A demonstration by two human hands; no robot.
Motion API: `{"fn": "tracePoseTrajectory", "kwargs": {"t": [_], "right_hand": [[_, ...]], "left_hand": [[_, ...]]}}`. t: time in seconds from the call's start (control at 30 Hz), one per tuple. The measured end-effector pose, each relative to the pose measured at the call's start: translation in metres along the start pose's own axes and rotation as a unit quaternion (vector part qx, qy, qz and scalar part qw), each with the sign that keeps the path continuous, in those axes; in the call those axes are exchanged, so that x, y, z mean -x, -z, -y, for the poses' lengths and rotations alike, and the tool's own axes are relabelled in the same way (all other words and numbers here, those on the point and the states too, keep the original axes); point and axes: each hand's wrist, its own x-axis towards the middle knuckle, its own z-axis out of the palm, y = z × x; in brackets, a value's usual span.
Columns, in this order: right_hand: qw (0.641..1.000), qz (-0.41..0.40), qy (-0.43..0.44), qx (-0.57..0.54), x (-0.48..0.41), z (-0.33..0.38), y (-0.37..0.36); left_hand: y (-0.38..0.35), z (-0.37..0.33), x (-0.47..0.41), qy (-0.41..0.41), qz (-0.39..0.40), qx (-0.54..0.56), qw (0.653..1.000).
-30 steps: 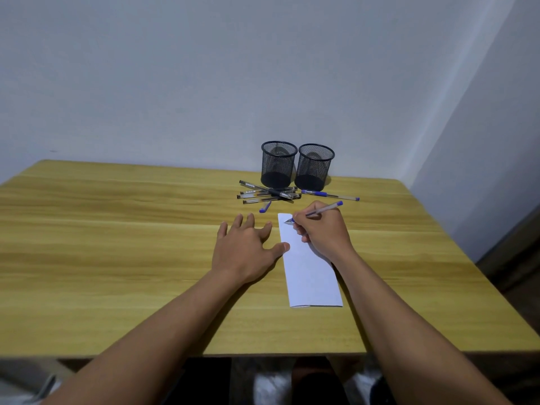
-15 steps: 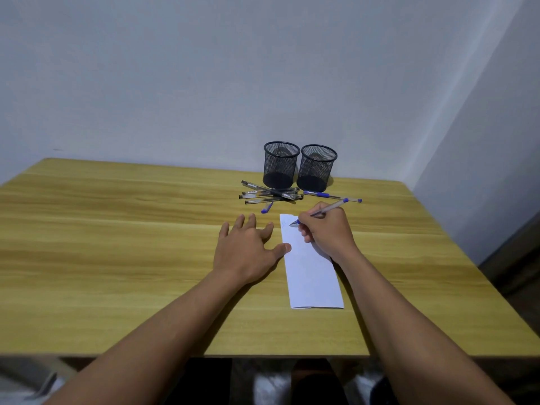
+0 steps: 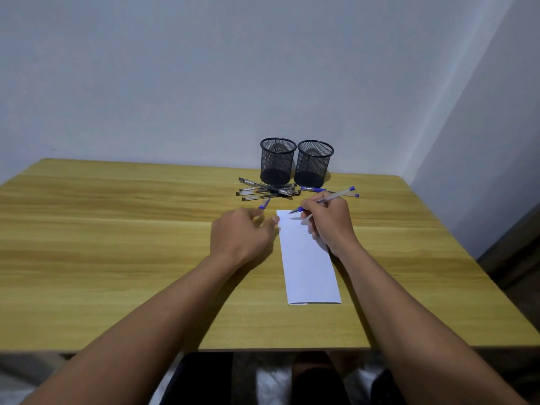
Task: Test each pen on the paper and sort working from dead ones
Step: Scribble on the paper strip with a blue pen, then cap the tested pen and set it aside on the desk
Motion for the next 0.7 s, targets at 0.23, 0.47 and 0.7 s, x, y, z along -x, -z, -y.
{"fn": "tracePoseTrajectory", "kwargs": {"t": [0.23,0.47,0.7], "right_hand": [[1.0,0.014,0.025,-0.011,-0.004,0.015,0.009],[0.999,0.039,0.021,-0.021,-0.009,0.021,0.018],[0.992,0.051,0.013,-0.113,0.001,0.031,0.023]], "left_hand": [[-0.009,-0.001,-0.037,0.03,-0.087,-0.054,0.994],[-0.014,-0.001,-0.044,0.007,-0.094,-0.047,0.994],[0.02,-0.012,-0.032,0.034,-0.046,0.316,0.947]]}}
